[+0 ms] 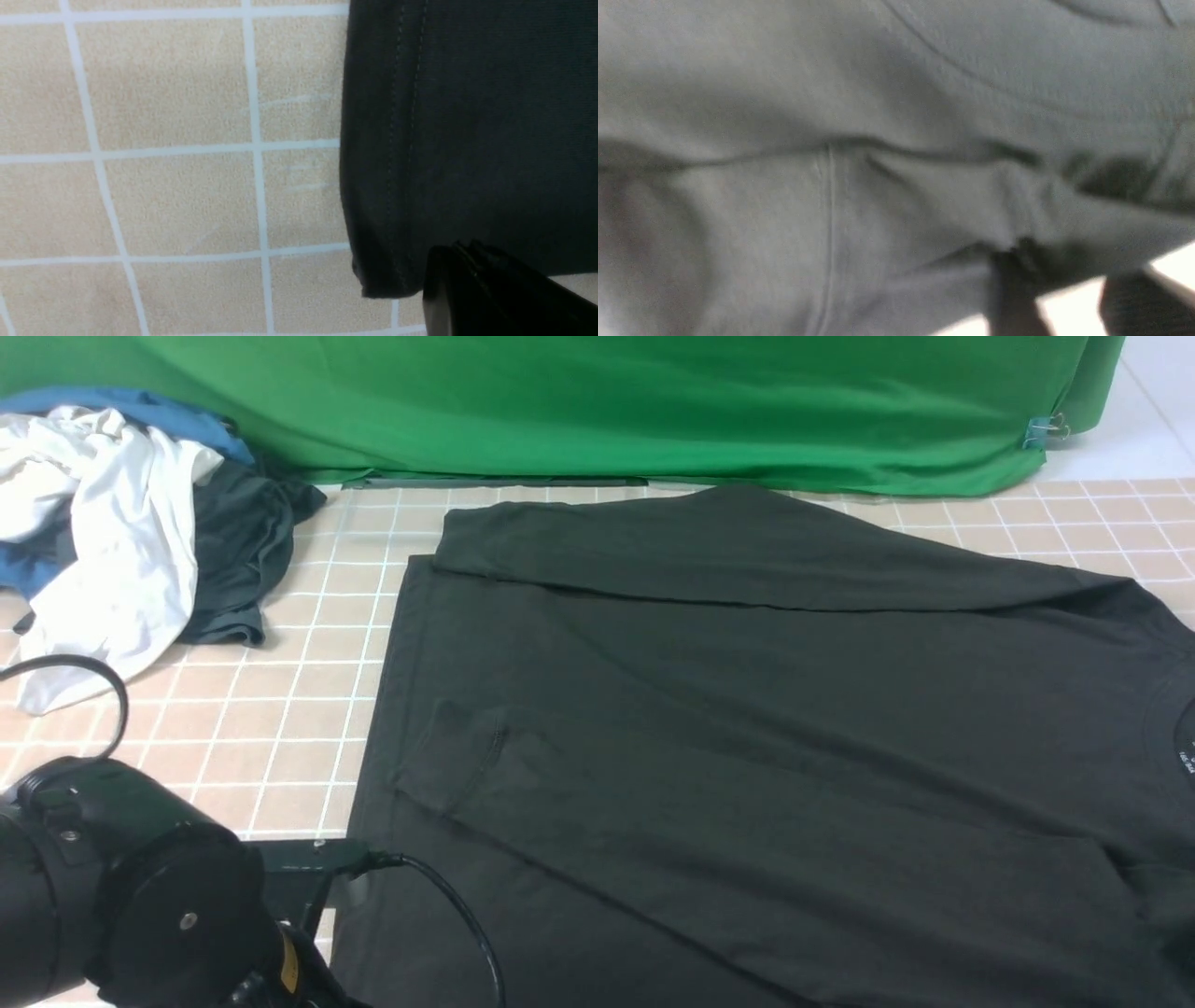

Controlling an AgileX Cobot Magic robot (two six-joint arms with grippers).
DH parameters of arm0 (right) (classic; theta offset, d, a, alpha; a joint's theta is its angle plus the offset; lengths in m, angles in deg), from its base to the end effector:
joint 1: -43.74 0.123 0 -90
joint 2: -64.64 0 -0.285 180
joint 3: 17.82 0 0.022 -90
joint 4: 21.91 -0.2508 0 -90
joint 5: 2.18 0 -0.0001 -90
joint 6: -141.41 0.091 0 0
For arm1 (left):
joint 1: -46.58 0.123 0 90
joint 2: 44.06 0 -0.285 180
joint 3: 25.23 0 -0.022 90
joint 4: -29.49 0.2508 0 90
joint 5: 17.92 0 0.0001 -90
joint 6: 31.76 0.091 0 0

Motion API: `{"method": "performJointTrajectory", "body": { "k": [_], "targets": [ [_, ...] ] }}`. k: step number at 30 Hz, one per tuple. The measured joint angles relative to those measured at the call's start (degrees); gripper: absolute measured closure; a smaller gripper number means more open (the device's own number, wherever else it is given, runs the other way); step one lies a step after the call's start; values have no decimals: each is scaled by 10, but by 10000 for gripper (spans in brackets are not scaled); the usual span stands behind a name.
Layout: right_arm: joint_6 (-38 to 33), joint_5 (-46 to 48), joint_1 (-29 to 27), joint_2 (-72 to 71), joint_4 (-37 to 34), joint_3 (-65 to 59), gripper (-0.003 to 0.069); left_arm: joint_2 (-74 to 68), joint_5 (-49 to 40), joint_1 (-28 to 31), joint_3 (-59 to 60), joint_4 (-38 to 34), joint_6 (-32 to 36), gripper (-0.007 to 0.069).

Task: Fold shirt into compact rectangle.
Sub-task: 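Grab the top left corner of the dark shirt with the left gripper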

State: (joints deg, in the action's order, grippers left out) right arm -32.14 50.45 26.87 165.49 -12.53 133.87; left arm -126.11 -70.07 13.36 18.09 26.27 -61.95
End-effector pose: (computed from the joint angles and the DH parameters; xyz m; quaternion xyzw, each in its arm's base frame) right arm 0.2451 -0.0866 0.1714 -0.1518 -0.9862 0.0625 0.0213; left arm 0.1498 -0.1029 0.1872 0.0097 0.9995 -0.0306 0.0066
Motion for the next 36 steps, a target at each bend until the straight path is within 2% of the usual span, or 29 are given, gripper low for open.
{"method": "performJointTrajectory", "body": {
  "k": [3,5,8,11,13,15,18,20,22,24,27,28,32,36],
  "targets": [
    [2,30,0,-3,-8,0,178,0,-25,0,1,17,-28,605],
    [-8,41,1,-12,-27,0,155,0,-28,0,7,26,-42,580],
    [-26,47,8,-32,-54,0,158,1,-21,0,23,32,-54,524],
    [-37,45,48,-74,-72,0,189,1,10,0,46,32,-64,396],
    [-36,42,65,-93,-75,0,198,1,25,0,50,32,-72,347],
    [-37,33,106,-127,-78,0,207,1,58,0,59,32,-82,256],
    [-37,18,149,-155,-79,0,211,1,81,0,69,32,-85,193],
    [-37,12,167,-163,-81,0,211,1,85,0,72,32,-86,197],
    [-37,7,194,-170,-87,0,211,1,87,0,75,32,-87,242],
    [-37,6,211,-170,-94,0,211,1,90,0,75,28,-86,335],
    [-37,5,226,-170,-100,0,211,1,89,0,75,28,-80,526],
    [-37,5,227,-170,-101,0,211,1,86,0,73,29,-80,564],
    [-37,9,229,-170,-103,0,211,3,35,0,53,48,-80,599],
    [-37,17,229,-170,-103,0,211,30,-66,0,36,115,-100,599]
  ]
}}
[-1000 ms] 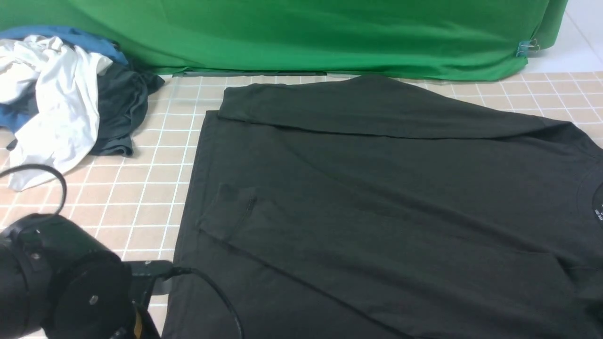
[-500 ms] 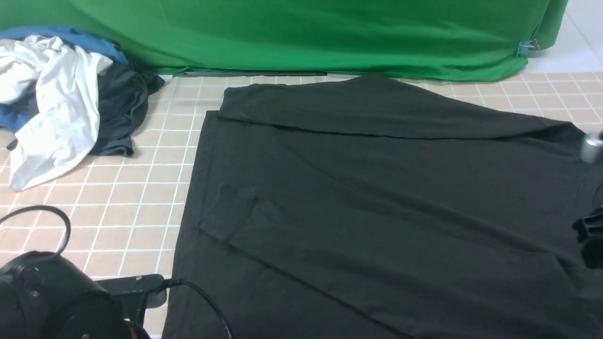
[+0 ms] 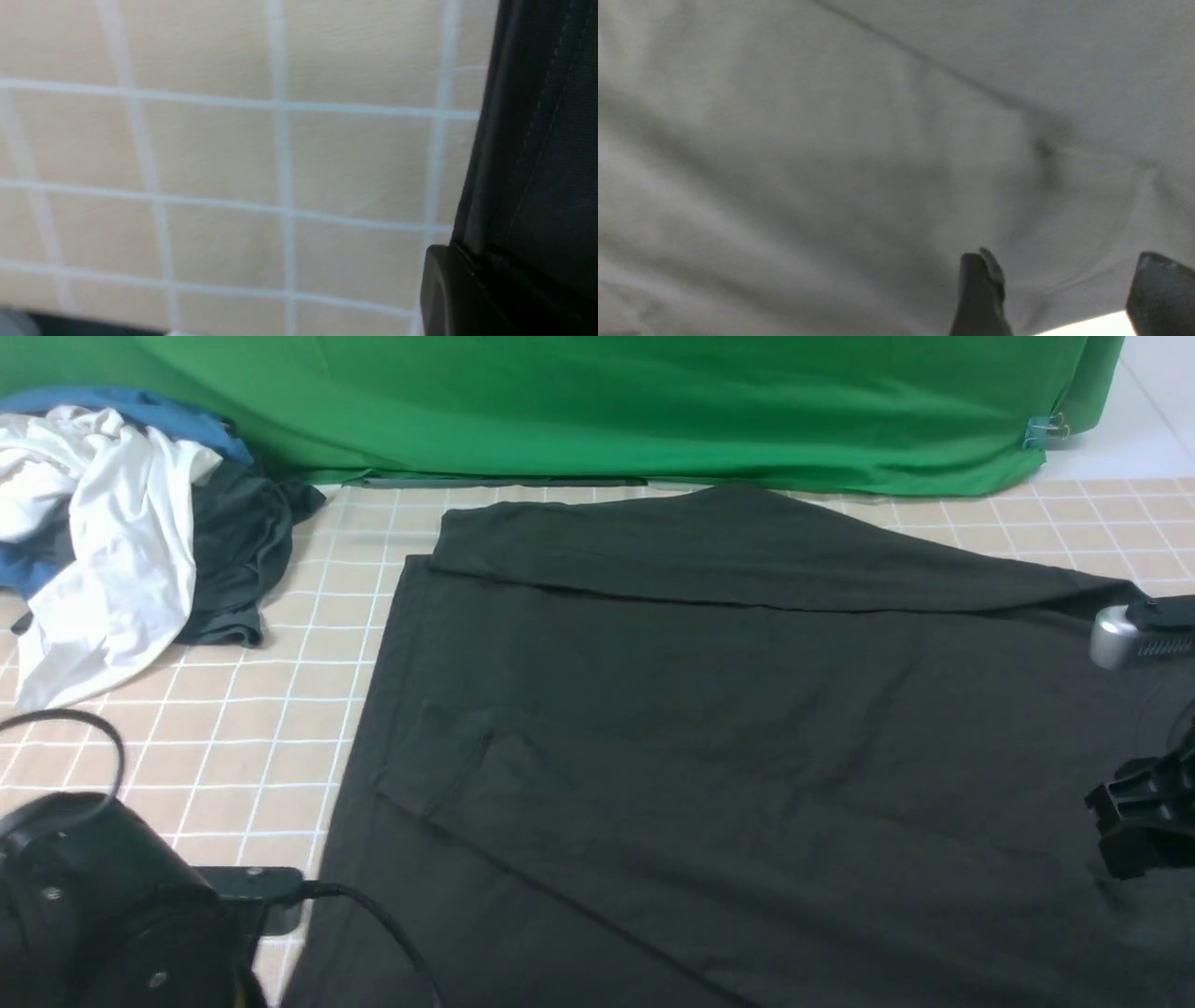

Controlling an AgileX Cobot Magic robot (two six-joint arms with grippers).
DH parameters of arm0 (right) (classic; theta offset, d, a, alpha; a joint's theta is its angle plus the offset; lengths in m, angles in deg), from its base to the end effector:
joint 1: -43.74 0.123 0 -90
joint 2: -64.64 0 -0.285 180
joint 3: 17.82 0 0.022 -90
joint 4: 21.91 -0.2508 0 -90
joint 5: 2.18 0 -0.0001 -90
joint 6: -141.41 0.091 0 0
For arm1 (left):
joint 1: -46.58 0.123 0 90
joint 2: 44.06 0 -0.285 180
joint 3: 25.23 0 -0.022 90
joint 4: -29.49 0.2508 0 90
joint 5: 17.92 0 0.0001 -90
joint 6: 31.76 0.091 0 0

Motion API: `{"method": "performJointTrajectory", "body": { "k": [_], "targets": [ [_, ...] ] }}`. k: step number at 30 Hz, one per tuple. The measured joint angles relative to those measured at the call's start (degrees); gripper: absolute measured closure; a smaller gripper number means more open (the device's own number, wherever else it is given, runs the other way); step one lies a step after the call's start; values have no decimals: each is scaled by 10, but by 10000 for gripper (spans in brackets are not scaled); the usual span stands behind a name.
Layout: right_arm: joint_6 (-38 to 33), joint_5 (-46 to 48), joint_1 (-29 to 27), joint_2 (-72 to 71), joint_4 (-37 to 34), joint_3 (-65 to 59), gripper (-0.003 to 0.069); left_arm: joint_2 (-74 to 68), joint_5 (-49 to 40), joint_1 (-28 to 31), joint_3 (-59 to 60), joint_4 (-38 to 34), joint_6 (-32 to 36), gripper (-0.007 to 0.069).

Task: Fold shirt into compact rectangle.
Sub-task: 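Grab the top left corner of the dark shirt with the left gripper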

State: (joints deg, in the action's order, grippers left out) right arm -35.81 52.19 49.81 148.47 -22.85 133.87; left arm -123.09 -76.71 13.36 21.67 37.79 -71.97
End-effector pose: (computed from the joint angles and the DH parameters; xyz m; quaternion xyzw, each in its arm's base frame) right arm 0.2297 0.0256 0.2437 -0.0245 0.9927 0.0162 0.1165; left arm 0.1355 -0.0753 0.1834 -0.0208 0.9971 0.0729 0.0031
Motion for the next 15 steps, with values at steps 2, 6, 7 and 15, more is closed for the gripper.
{"method": "performJointTrajectory", "body": {
  "k": [2,6,7,15],
  "targets": [
    [0,1,0,0,0,0,211,12,-24,0,0,10,-3,598],
    [0,0,0,0,-1,0,211,20,-33,0,-1,-1,-4,597],
    [0,0,0,0,-2,0,211,21,-33,0,-1,-6,-4,593],
    [0,0,0,0,-4,0,211,24,-105,0,-42,30,-3,475]
  ]
}}
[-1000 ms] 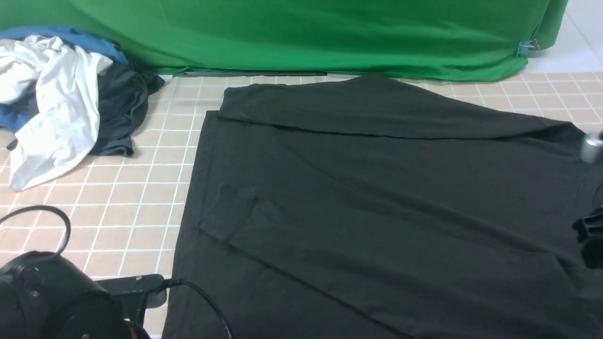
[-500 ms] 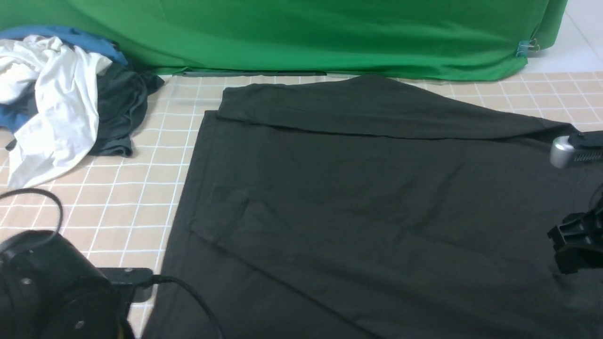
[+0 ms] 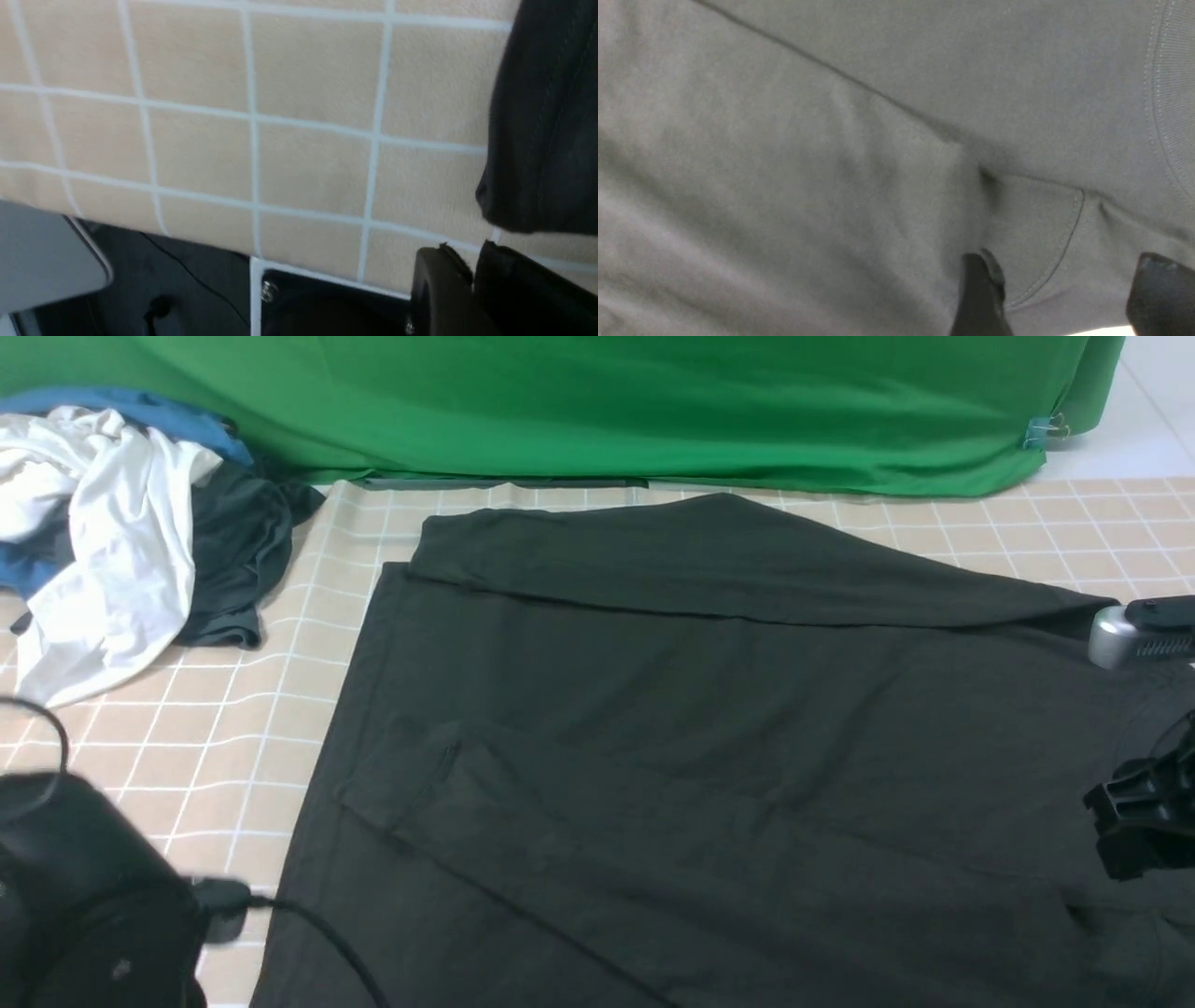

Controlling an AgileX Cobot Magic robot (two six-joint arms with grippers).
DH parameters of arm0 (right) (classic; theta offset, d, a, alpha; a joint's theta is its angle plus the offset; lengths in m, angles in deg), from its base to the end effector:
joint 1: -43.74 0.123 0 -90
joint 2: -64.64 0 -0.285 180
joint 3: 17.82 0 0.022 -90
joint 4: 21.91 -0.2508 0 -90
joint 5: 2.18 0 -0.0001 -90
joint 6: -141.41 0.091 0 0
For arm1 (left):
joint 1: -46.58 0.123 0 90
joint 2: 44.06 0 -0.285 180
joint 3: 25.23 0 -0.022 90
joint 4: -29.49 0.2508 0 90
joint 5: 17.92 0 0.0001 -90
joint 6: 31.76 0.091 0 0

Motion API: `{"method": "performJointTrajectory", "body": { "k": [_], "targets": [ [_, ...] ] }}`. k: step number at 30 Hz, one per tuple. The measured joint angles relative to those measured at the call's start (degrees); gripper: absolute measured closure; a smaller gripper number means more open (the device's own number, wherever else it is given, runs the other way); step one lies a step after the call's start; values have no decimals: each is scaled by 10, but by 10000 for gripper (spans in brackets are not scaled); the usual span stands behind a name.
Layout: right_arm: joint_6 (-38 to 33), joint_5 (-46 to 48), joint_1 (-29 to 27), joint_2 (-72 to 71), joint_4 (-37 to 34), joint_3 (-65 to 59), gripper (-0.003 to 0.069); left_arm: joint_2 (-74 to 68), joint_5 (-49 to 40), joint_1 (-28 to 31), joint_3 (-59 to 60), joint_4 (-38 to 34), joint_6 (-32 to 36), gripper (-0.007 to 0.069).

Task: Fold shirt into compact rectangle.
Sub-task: 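Grab the top left corner of the dark shirt with the left gripper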

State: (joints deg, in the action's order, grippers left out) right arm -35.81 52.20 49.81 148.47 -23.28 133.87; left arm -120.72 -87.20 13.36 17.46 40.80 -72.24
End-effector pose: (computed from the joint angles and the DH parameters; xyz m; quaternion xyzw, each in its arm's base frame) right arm 0.2296 0.0262 0.2437 -0.0227 0.9928 0.0195 0.1162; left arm 0.1352 -0.0686 0.2080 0.0212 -0.9930 -0.1163 0.0064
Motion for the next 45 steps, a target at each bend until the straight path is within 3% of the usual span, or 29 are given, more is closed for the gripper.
{"method": "performJointTrajectory", "body": {
  "k": [4,7,10,12,16,19,25,34,38,45],
  "targets": [
    [0,-1,0,0,-1,0,211,3,8,2,-80,36,-22,440],
    [0,-2,0,0,-1,0,211,-12,44,34,-166,45,-24,473],
    [0,-5,0,0,-2,0,211,-52,76,99,-247,5,13,533],
    [0,-5,0,0,-2,0,211,-116,103,176,-330,-58,81,592],
    [0,-5,0,0,-3,0,211,-232,120,247,-439,-113,133,612],
    [0,-5,0,0,-3,0,211,-312,131,259,-504,-103,152,608],
    [0,-11,0,0,-4,0,211,-482,182,260,-661,-62,160,480],
    [1,-13,0,0,-4,0,211,-666,218,259,-826,-61,161,214],
    [3,-13,0,0,-4,0,211,-700,230,259,-860,-62,161,174],
    [3,-13,0,0,-4,0,211,-708,234,259,-868,-60,161,213]
  ]
}}
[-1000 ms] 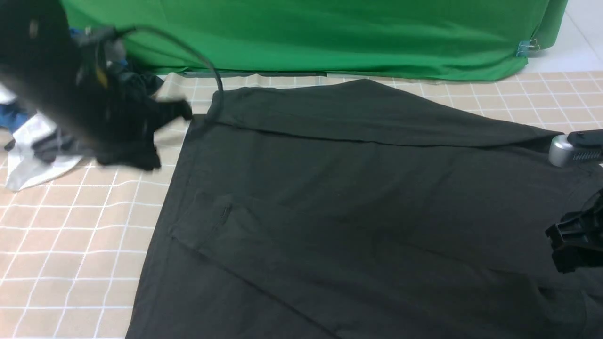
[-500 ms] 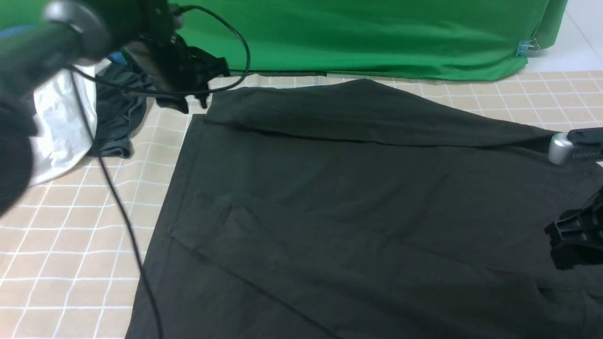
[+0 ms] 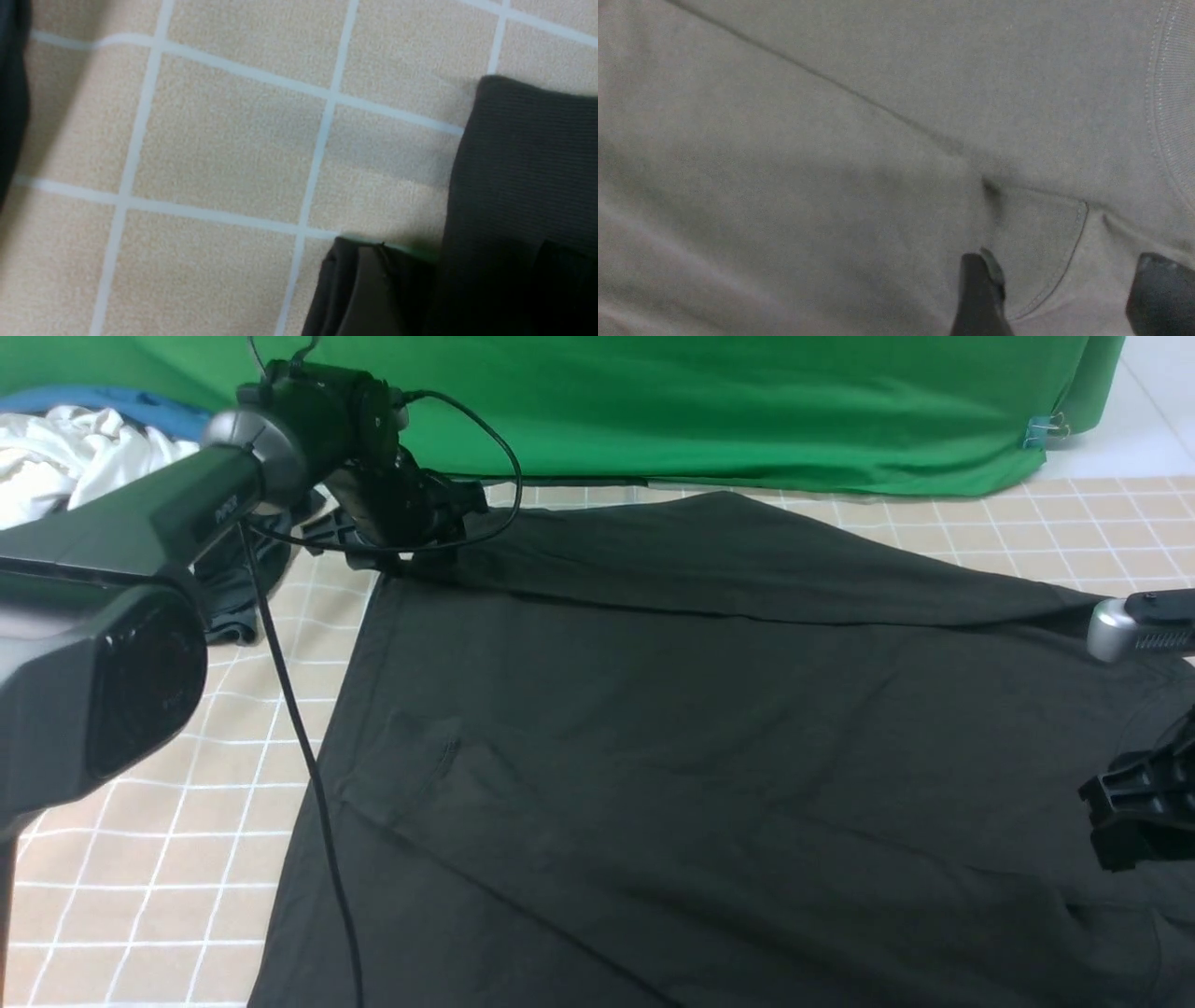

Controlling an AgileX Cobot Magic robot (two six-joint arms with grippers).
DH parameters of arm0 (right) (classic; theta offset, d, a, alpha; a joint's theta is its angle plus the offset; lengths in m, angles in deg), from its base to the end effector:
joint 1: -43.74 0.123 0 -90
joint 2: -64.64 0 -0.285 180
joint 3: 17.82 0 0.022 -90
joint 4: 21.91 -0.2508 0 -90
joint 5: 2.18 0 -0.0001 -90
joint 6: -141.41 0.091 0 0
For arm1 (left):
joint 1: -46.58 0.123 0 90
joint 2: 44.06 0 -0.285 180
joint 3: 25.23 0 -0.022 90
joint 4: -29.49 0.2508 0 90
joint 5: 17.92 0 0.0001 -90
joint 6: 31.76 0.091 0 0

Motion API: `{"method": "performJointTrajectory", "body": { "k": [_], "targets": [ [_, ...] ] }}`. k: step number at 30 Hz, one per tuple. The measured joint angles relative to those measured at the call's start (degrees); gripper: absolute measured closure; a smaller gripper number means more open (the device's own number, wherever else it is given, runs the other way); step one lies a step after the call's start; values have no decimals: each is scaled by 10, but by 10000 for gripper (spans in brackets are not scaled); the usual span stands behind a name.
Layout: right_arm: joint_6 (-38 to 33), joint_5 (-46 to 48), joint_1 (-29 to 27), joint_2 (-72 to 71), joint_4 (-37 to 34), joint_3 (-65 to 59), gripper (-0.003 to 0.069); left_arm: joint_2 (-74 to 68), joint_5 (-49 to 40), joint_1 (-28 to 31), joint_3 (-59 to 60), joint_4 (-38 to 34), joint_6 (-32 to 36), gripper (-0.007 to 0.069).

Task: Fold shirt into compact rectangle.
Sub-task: 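Grab the top left corner of the dark shirt with the left gripper, then fold the left side of the dark shirt inward over its body with the left gripper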

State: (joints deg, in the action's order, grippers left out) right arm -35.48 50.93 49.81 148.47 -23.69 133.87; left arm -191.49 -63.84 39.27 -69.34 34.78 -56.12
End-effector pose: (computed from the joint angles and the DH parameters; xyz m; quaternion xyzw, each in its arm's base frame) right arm 0.2315 0.0269 0.2442 -0.0180 0.9915 0.0237 0.1269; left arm 0.5322 -0.0622 0.1621 -0.1209 0.9558 -0.0334 0.2659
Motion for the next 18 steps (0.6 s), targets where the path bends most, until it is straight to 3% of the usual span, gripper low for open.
{"method": "performJointTrajectory", "body": {
  "k": [5,8,18],
  "targets": [
    [0,0,0,0,0,0,211,-1,-5,2,0,-5,29,490],
    [0,0,0,0,0,0,211,-2,-10,3,-5,-16,38,589],
    [0,0,0,0,0,0,211,-1,-146,1,-84,-13,45,597]
  ]
}}
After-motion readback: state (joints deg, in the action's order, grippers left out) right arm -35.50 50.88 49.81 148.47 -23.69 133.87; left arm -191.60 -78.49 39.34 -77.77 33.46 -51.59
